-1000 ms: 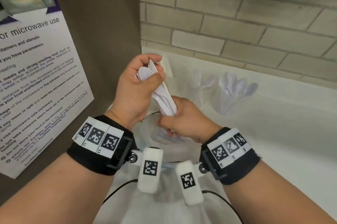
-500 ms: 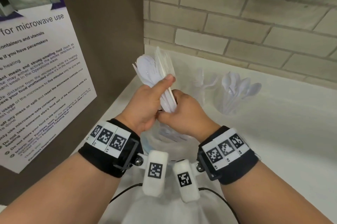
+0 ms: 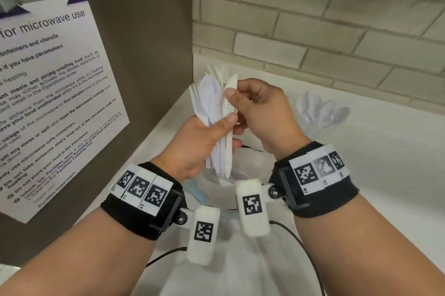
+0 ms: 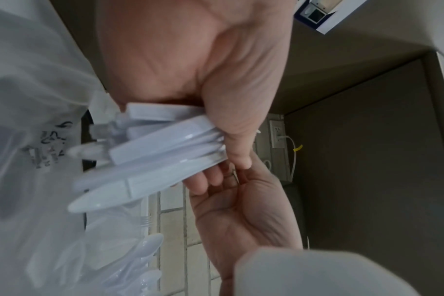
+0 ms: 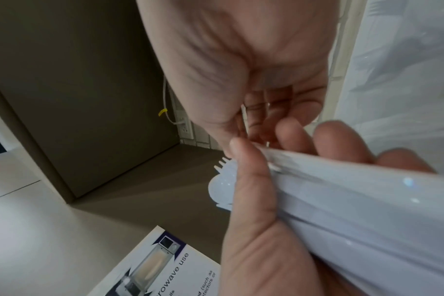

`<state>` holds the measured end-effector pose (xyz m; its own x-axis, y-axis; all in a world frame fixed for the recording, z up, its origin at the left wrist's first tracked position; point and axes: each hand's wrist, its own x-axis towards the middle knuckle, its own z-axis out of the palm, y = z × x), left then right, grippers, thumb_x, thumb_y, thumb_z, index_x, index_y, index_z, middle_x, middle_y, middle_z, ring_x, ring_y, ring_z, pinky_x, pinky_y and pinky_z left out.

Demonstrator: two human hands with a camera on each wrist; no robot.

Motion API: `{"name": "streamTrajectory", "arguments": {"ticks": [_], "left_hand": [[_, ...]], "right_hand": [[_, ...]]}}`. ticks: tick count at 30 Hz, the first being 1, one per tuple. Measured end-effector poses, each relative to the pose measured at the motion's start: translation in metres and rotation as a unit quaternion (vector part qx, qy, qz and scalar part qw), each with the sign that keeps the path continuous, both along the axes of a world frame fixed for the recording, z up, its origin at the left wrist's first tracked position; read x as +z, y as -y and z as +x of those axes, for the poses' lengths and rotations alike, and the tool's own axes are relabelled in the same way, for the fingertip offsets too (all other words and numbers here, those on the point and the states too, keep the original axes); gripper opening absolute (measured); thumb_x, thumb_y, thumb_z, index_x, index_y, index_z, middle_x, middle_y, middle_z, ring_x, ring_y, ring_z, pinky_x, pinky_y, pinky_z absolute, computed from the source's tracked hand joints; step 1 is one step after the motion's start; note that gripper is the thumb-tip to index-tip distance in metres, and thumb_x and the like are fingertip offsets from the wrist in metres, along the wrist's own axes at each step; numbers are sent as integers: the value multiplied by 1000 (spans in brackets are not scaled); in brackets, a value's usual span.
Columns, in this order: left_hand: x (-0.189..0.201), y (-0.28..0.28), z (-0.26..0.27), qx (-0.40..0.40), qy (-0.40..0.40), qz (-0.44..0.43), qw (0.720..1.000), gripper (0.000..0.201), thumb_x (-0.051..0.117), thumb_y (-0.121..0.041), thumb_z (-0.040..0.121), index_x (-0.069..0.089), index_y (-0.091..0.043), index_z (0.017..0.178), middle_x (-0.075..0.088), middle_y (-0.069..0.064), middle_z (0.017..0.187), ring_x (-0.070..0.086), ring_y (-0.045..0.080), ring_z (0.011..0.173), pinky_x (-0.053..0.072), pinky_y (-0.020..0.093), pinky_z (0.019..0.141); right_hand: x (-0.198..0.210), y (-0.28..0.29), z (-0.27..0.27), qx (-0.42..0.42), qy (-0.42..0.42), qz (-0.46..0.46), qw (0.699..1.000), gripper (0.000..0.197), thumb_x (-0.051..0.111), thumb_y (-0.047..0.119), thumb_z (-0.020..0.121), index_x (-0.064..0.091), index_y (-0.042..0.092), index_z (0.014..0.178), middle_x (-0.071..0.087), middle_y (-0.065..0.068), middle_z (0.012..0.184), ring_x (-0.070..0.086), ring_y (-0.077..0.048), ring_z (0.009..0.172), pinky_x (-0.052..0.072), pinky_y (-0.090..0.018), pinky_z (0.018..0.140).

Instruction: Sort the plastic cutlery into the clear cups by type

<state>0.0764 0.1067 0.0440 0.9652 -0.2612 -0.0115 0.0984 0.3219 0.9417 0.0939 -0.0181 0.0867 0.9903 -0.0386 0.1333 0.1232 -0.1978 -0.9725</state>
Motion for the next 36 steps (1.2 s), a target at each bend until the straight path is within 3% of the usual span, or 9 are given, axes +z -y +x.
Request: {"name": "streamTrajectory", "arguments": {"ticks": [6,9,13,16,18,21,24,29,36], "left_hand": [[-5,-1,0,-16,-75,-72,994,20,58,-22,91,69,-10,102,73,15,96,71,32,83,58,36,68],[-4,-1,2,-18,-84,-78,993,17,55,-17,94,68,-9,102,73,15,95,71,33,83,57,37,72],[-5,-4,5,-36,-87,-103,990,17,58,-11,90,68,-3,100,70,21,104,69,36,93,59,40,77],[-10,-9,6,-79,-96,-122,985,15,59,-6,85,66,-3,97,68,20,110,66,36,102,54,43,89],[-13,-12,8,-98,-94,-126,983,16,53,-4,82,64,-6,93,70,18,109,68,33,100,52,45,91],[-17,-16,9,-122,-99,-131,979,17,55,-3,73,65,-10,85,69,10,86,68,25,69,59,43,75],[-17,-16,9,-178,-109,-159,965,34,65,-12,54,68,-9,87,54,2,66,45,13,43,42,24,48],[-22,-14,10,-259,-107,-177,943,46,67,-22,54,68,-3,96,55,7,65,44,15,42,39,23,47],[-23,-9,8,-141,-99,-117,978,33,52,-19,78,66,-7,105,63,10,78,55,18,56,50,31,56]], "right_hand": [[-3,-1,-2,-20,-11,54,998,31,49,22,99,53,-8,93,61,-25,81,55,-27,62,44,-23,43],[1,-1,-4,-20,-12,81,996,26,44,23,101,57,2,92,71,-11,82,59,-19,56,44,-21,42],[5,-1,-4,-42,-4,108,993,25,37,26,104,49,10,89,71,-10,73,63,-21,56,48,-28,45],[11,3,-3,-57,11,188,980,23,29,27,106,44,15,93,58,-6,60,61,-24,51,56,-40,57],[14,8,-2,-63,11,213,975,25,27,29,106,45,16,96,50,-5,59,49,-21,41,50,-36,49],[16,13,-1,-59,-25,134,989,30,32,39,103,51,17,100,47,-4,62,33,-13,38,29,-22,43],[12,10,-6,-3,-60,-5,998,39,56,53,89,56,17,105,56,-5,79,35,-7,37,27,-21,40],[4,6,-8,84,-72,29,993,23,70,26,87,64,19,108,61,0,66,41,-11,37,27,-20,38],[2,8,-2,4,-42,36,998,7,55,20,97,57,15,93,59,-9,70,51,-15,41,33,-24,40]]}}
